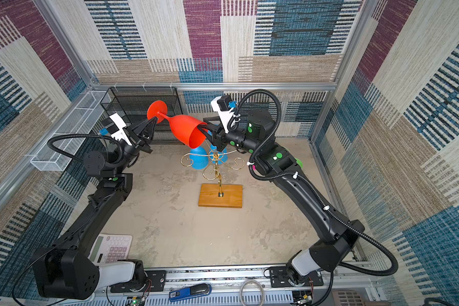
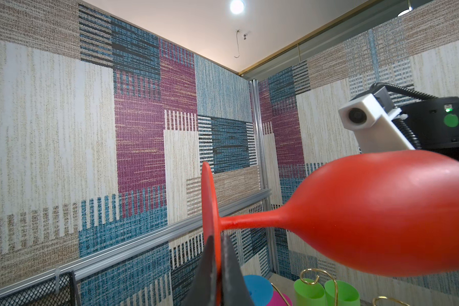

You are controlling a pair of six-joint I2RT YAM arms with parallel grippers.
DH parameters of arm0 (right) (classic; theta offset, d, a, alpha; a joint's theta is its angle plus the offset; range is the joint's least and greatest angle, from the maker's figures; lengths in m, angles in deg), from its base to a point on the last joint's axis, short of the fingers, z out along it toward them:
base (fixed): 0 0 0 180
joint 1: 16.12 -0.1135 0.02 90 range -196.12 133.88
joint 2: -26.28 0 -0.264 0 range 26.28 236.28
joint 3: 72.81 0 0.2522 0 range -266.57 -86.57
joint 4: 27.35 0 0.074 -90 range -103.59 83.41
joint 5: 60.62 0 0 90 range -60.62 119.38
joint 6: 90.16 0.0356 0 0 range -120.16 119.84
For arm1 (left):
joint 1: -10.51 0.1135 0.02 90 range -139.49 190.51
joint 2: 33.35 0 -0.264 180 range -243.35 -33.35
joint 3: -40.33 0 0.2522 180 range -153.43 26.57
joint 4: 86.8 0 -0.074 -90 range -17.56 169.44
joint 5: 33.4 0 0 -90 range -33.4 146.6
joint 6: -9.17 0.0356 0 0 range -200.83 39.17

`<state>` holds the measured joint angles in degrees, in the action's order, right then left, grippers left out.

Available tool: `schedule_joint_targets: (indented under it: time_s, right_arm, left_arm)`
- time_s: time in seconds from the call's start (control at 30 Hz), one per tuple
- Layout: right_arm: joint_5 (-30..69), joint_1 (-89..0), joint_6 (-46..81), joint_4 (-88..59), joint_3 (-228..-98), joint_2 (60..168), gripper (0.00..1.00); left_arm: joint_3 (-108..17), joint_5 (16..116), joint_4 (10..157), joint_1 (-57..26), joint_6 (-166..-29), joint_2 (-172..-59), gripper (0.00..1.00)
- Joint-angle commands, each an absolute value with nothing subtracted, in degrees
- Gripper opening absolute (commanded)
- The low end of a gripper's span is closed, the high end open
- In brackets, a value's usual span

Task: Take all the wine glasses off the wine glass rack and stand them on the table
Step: 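Carry the red glass toward the green glasses while the left gripper draws back, then lower the red glass upright beside the green glasses with the right gripper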

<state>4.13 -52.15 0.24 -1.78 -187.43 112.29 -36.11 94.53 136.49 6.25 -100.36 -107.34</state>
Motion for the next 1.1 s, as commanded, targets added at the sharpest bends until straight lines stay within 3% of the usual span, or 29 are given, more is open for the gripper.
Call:
schedule_joint_targets:
  time_s: [0.0,0.13,0.23,0.43,0.53,0.73,1.07]
  right_arm:
    - [2.32,-52.16,1.76,-3.92,-188.05,112.73,0.23]
    - [2.2,-52.17,2.54,-3.75,-188.26,112.82,0.05]
    - [2.59,-52.16,3.13,-3.76,-187.87,112.36,0.0]
    - [8.78,-52.16,4.71,-3.45,-187.22,110.08,0.0]
    - [12.68,-51.98,5.04,-2.12,-186.97,108.49,0.0]
    - [23.44,-50.02,4.55,5.11,-186.69,103.26,0.0]
    - [43.78,-43.24,7.14,24.1,-184.08,90.27,0.0]
  left_arm:
    - [-36.1,95.57,137.74,6.22,-101.36,-106.91,0.0]
    - [-36.0,95.33,137.32,6.24,-101.21,-106.86,0.0]
    - [-35.67,95.05,137.38,6.27,-100.86,-106.76,0.06]
    - [-34.44,93.15,135.94,6.25,-98.93,-105.27,0.36]
    - [-33.84,91.86,133.98,6.35,-96.88,-104.06,0.44]
    - [-32.13,85.09,129.24,6.54,-94.58,-101.0,0.54]
    - [-26.97,78.57,128.54,9.4,-96.19,-97.95,0.61]
